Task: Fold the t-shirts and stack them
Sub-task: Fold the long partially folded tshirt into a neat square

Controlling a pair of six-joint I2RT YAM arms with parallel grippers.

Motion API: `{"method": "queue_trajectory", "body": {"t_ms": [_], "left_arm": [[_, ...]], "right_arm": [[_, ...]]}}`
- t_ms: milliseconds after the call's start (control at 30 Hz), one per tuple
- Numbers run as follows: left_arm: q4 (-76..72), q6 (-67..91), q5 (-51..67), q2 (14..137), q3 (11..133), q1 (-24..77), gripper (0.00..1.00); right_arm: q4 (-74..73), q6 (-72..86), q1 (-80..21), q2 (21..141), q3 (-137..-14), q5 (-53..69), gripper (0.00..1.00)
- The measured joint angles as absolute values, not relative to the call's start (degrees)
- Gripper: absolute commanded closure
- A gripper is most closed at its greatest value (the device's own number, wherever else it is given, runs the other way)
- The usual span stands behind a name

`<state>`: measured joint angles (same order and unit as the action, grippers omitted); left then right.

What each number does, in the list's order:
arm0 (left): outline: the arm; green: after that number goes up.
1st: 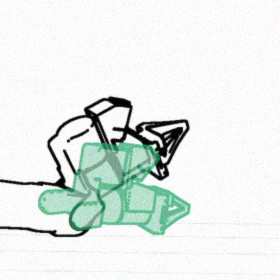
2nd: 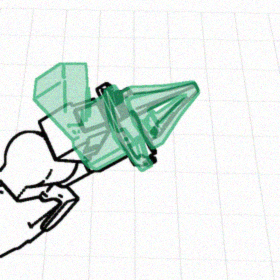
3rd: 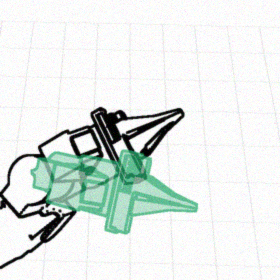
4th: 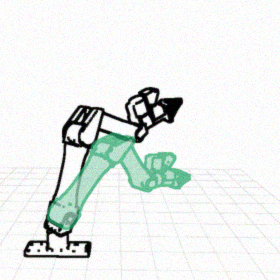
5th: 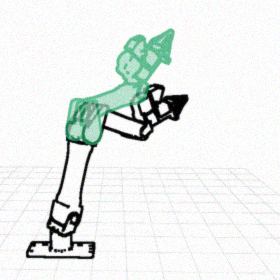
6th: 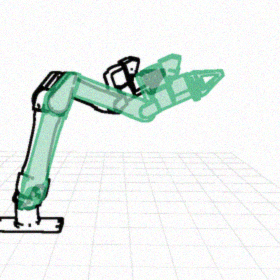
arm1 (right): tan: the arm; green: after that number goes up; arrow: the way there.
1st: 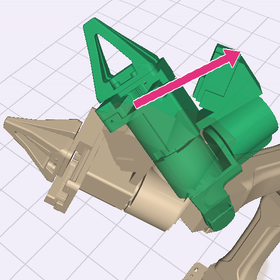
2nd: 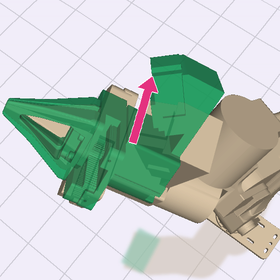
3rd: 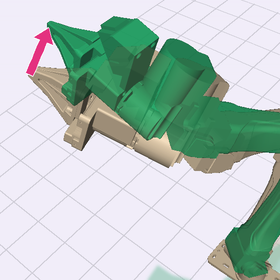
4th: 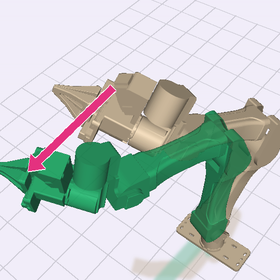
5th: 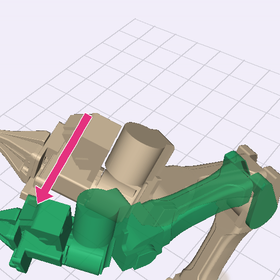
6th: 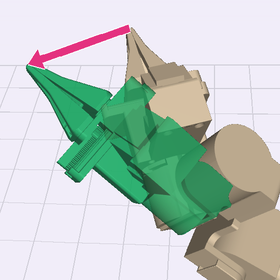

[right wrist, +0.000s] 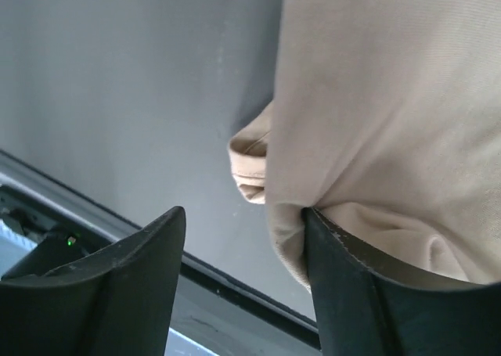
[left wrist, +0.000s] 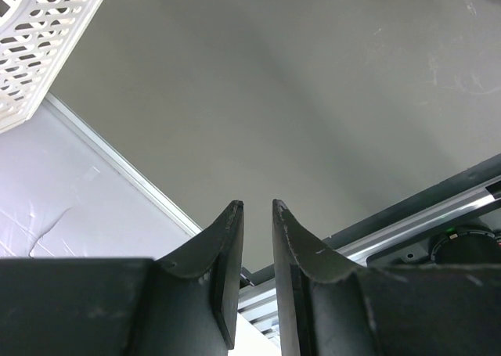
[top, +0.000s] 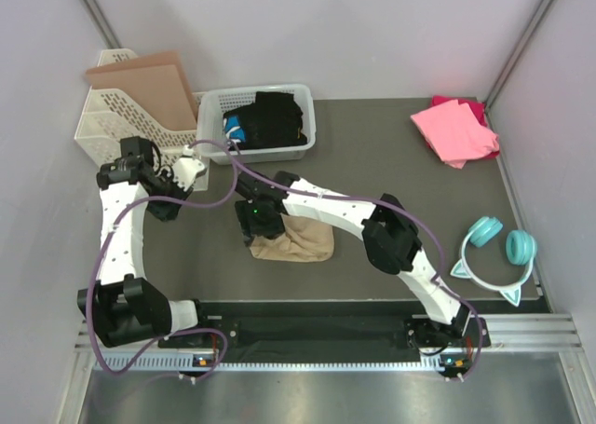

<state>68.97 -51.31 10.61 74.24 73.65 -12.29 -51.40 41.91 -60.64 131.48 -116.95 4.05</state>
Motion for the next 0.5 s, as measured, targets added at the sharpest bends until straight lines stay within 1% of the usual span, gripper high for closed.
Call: {"method": "queue_trajectory", "body": {"t_ms": [167,267,400,500], "left_arm": [[68.97,-51.59,10.63,74.24,73.47,-12.29,0.73],[68.97,-51.66,10.66,74.24,73.45,-12.29,0.73],[68.95,-51.64,10.76,74.3,73.45,-12.29,0.73],[68.97,-51.62,11.05,74.63,73.45,-12.29,0.73]], "right_arm": [[-51.33,38.92,-60.6,131.2,-118.37,6.15,0.37],[-50.37,37.65,-60.03,128.84,-116.6,7.68,0.37],[-44.99,37.78,-57.78,117.25,-105.95,11.55,0.36],[-39.86,38.63,-54.43,107.83,-98.87,15.22,0.32]]}}
